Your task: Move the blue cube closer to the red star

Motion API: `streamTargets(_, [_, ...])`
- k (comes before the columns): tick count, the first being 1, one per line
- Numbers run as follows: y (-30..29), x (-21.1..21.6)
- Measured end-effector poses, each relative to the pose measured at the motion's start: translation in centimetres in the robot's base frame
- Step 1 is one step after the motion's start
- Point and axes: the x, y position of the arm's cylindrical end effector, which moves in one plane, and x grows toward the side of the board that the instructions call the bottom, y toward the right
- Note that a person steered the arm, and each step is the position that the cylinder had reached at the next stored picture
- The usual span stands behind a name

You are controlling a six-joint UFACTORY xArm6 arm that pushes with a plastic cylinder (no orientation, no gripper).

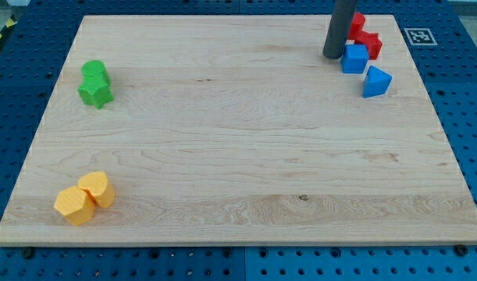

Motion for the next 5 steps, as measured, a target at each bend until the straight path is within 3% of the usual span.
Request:
streamTargets(2, [-0.2, 2.2])
streamTargets(4, [-3.7, -2.9])
streamTargets(5, [-1.6, -3.6])
